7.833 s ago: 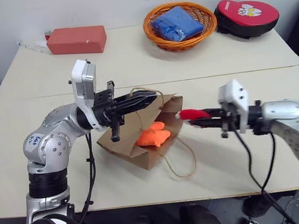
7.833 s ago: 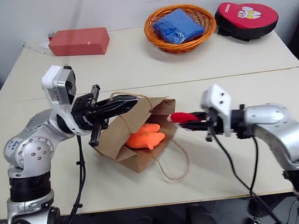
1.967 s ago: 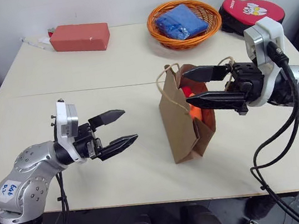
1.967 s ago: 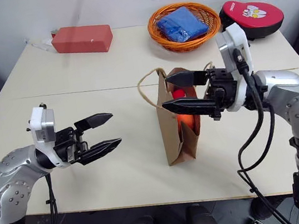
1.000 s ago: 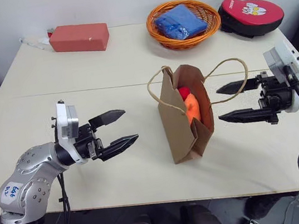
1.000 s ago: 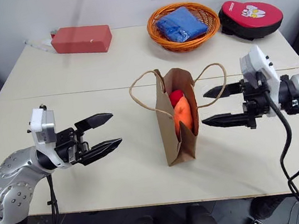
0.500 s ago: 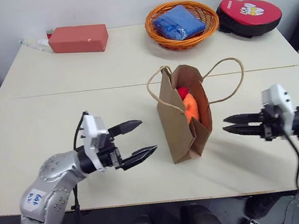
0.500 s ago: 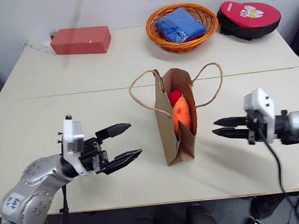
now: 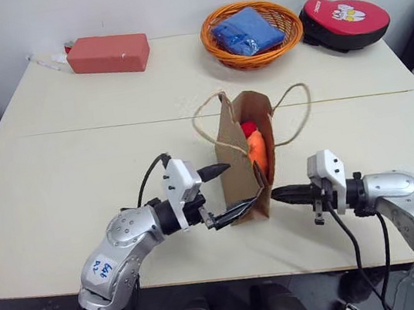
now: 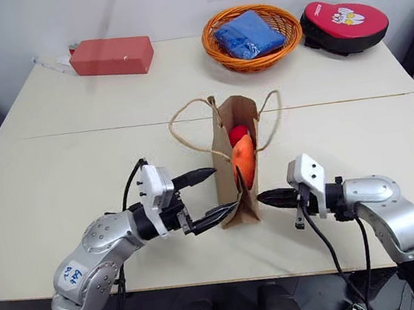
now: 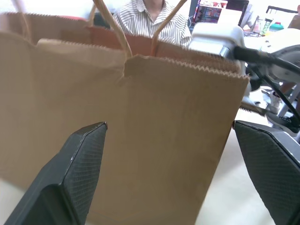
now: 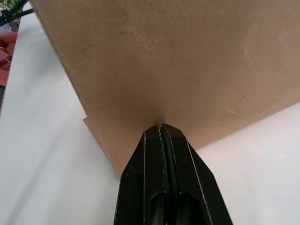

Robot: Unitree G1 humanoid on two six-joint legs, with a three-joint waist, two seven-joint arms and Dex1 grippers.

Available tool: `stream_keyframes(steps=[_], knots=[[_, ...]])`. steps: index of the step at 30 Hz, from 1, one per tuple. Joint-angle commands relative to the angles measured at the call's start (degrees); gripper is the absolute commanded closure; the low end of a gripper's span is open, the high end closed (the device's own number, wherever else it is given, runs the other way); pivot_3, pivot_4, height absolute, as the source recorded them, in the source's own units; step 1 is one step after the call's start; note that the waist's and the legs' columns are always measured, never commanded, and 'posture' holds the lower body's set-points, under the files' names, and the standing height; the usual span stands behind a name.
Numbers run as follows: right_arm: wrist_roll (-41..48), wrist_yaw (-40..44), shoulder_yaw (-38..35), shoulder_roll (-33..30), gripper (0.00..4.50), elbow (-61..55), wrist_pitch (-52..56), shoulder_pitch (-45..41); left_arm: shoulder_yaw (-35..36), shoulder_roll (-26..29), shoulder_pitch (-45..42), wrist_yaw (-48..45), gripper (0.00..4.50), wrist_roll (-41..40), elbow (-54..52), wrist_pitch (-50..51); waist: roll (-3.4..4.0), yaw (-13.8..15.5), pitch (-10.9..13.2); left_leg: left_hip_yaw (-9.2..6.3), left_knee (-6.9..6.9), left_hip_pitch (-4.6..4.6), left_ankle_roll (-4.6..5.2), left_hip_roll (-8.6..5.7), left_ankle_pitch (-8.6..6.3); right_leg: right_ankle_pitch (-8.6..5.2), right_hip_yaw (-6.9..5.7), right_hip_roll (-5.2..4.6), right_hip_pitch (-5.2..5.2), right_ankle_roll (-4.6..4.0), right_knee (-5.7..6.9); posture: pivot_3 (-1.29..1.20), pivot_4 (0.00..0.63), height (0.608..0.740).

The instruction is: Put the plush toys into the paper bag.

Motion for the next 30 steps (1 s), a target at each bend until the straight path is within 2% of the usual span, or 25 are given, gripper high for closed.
stream_keyframes(steps=[1, 8, 12, 17, 20, 25, 30], knots=[[0.74, -1.98, 1.65, 1.90, 4.46, -3.18, 1.47, -0.81, 0.94, -0.65, -0.26, 0.63, 0.00, -0.99, -1.20, 0.50, 0.00, 0.03, 0.00, 0.00, 0.00, 0.00, 0.00, 0.00, 0.00, 0.00, 0.00, 0.00, 0.00, 0.00, 0.00, 0.00, 0.150, 0.740], [-0.38, -3.94, 4.60, 4.04, 4.46, -2.34, 2.79, -4.32, 1.31, -0.19, 0.55, 0.75, 0.00, -1.94, -3.14, 2.37, 0.00, 0.02, 0.00, 0.00, 0.01, 0.00, 0.00, -0.01, 0.00, 0.00, 0.00, -0.01, 0.00, 0.00, -0.01, 0.00, 0.150, 0.740], [-0.30, -4.41, 5.49, 4.67, 4.46, -2.51, 3.88, -5.38, 0.66, -0.18, 0.79, 2.73, 0.00, 0.41, -2.68, 2.52, 0.00, 0.01, 0.00, -0.01, 0.00, 0.00, 0.00, 0.00, 0.00, 0.00, -0.01, 0.00, -0.01, 0.00, -0.01, 0.00, 0.150, 0.740], [-0.10, -4.03, 5.40, 4.19, 4.46, -2.64, 4.23, -5.33, 0.55, -1.80, 0.35, 4.99, 0.00, 0.59, -1.98, 3.12, 0.00, 0.13, 0.00, -0.01, 0.01, -0.02, 0.00, -0.02, 0.00, 0.00, -0.01, -0.02, 0.00, 0.00, -0.02, 0.00, 0.150, 0.740], [0.12, -3.92, 5.36, 4.26, 4.50, -2.85, 4.35, -5.38, 0.81, -2.69, 0.35, 7.02, 0.60, 1.66, -1.83, 3.17, 0.00, 0.06, 0.00, -0.01, 0.01, -0.01, 0.00, -0.02, 0.00, 0.00, -0.01, -0.02, 0.00, 0.00, -0.02, 0.00, 0.150, 0.740], [0.54, -3.74, 4.88, 4.11, 4.50, -3.30, 4.38, -4.85, 1.78, -1.53, 0.90, 7.44, 2.17, 2.29, -2.91, 3.51, 0.00, -0.03, 0.00, -0.01, 0.00, -0.01, 0.00, -0.02, 0.00, 0.00, 0.00, -0.01, -0.01, 0.00, 0.00, 0.00, 0.150, 0.740], [0.92, -2.86, 3.35, 2.89, 4.50, -3.24, 3.78, -3.79, 6.67, 3.66, 2.91, 1.37, 3.74, -0.86, -3.81, 1.68, 0.00, -0.05, 0.00, -0.01, 0.00, -0.01, 0.00, -0.01, 0.00, 0.00, 0.00, -0.01, -0.02, 0.00, 0.00, 0.00, 0.150, 0.740]])
